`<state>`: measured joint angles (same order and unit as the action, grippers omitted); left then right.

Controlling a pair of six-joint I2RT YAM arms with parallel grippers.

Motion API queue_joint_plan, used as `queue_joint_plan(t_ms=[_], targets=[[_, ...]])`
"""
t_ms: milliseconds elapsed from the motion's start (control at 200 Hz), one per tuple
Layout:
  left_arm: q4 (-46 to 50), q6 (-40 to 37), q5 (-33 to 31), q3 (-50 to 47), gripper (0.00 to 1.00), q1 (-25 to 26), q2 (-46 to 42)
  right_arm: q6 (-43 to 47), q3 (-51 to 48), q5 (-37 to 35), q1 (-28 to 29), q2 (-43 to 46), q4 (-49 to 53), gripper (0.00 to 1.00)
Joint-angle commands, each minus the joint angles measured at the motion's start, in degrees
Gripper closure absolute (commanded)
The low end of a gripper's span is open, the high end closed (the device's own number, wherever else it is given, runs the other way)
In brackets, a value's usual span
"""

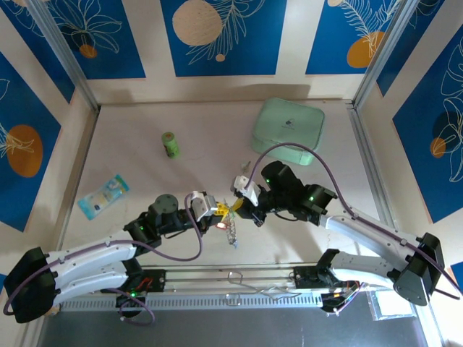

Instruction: Put the keys on the keyring

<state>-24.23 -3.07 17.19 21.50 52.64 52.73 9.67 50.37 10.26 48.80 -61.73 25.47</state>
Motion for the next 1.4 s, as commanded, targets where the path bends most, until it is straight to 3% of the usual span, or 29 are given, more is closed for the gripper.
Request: queue_joint_plan(t_ms=[0,245,540,875,1395], targets=[[-3.0,-0.5,2.3,2.8,1.00,0.3,0.0,0.4,1.7,-0.7,0.6,-0.4,0.8,1.00],[-3.2,-0.9,3.1,2.8,1.00,0.4,0.0,-1.9,2.2,-4.9,0.5,-1.3,0.6,1.00],[-4.4,-4.9,2.9,2.3,1.00,0.5,-0.5,-13.1,2.4,-7.2,-0.3,-1.8,-1.1,1.00],[-8.0,-11.0,-0.3,1.5,1.00,1.1,-0.1,-19.5,2.1,0.5,-2.6,-2.3,-0.8,1.00],[-12.5,-12.0,-1.2,-1.3,1.00,1.6,-1.3,-23.8,-0.7,10.3,-7.9,-0.8,-3.3,1.00]])
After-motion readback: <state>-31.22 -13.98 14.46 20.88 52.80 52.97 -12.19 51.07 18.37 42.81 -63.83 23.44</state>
